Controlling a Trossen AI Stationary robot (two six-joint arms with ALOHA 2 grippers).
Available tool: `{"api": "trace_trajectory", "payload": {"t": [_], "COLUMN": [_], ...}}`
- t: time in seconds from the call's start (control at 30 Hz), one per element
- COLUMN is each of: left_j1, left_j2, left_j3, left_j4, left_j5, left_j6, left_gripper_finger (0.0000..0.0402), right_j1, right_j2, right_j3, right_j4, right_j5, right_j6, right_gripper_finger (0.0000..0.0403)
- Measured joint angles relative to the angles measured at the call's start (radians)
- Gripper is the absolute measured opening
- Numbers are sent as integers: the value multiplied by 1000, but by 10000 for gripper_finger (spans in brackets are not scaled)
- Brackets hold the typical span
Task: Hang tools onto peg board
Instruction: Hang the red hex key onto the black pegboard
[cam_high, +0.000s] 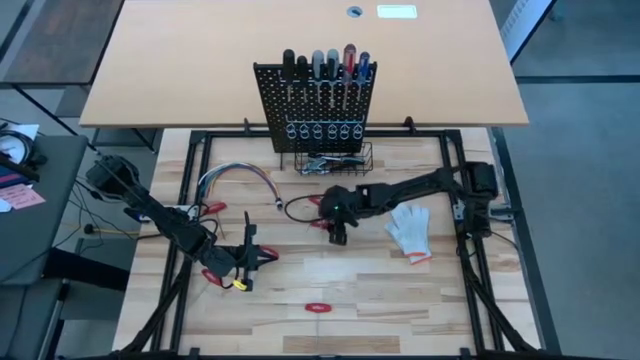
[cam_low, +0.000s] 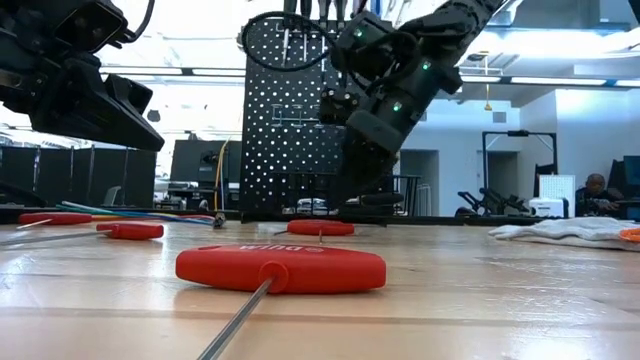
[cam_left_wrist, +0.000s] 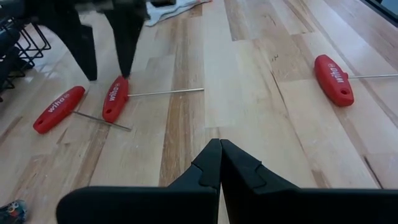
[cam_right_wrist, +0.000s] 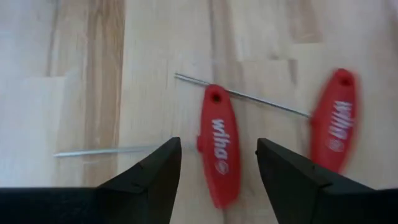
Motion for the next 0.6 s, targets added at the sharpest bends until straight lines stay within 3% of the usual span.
{"api": "trace_trajectory", "payload": {"t": [0.3, 0.4, 0.57, 0.6], "left_j1": [0, 0, 0, 0], "left_j2": [0, 0, 0, 0], "left_j3": [0, 0, 0, 0], "left_j4": [3, 1, -4, -3], "left_j5": [0, 0, 0, 0], "left_j6": [0, 1, 0, 0], "left_gripper_finger": [0, 0, 0, 0], "right_j1": [6, 8, 19, 26], "right_j2": [99, 107, 105, 102], "right_j3": [11, 11, 11, 10], "right_j4": [13, 1, -16, -16], "right_j5": [-11, -12, -5, 13], "right_j6": [-39, -42, -42, -42], "right_gripper_finger": [198, 165, 74, 72]}}
